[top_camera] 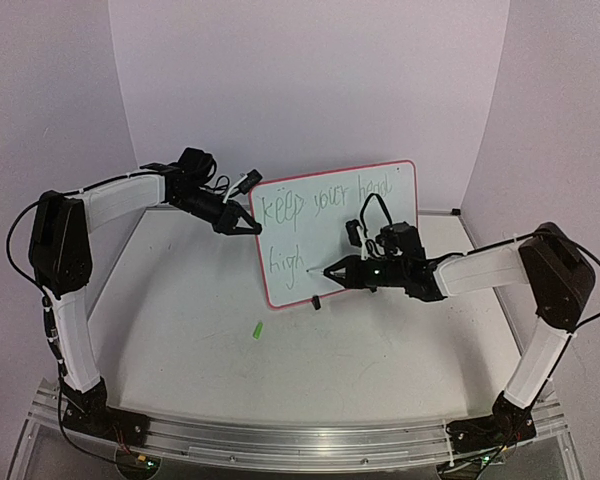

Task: Write a sentence on the whiteboard
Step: Write a sentence at the corner of the board.

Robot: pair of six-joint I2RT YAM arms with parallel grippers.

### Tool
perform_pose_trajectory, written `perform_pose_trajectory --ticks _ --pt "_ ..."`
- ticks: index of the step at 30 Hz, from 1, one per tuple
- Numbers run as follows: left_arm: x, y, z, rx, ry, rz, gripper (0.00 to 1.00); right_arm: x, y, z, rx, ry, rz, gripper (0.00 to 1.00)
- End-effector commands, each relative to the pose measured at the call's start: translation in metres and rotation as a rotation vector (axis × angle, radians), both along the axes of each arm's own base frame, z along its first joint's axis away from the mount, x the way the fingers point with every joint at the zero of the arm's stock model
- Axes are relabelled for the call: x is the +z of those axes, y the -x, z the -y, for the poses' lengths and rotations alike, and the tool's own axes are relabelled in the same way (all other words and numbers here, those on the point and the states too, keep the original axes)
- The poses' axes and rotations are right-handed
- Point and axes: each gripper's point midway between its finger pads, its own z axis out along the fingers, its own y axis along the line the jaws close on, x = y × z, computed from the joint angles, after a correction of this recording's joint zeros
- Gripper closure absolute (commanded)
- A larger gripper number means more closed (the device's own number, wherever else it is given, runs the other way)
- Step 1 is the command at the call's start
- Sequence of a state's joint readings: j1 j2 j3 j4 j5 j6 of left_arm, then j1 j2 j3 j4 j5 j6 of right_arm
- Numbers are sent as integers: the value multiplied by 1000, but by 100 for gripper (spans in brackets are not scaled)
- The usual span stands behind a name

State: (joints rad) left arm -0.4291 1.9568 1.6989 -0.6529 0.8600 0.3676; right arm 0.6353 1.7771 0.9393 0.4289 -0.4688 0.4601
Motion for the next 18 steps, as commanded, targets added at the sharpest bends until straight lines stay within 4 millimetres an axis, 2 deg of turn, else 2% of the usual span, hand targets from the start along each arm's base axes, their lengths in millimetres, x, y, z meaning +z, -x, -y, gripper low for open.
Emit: perform_pose_trajectory --ticks 1,6,18 --pt "0 13 3 -24 -37 35 100 35 -1 7 -22 -42 92 100" --pt "-1 12 3 -24 -38 34 100 29 -6 12 -65 -26 85 100" --pt "-3 12 4 -24 -39 32 100 24 -16 3 -60 -23 76 100"
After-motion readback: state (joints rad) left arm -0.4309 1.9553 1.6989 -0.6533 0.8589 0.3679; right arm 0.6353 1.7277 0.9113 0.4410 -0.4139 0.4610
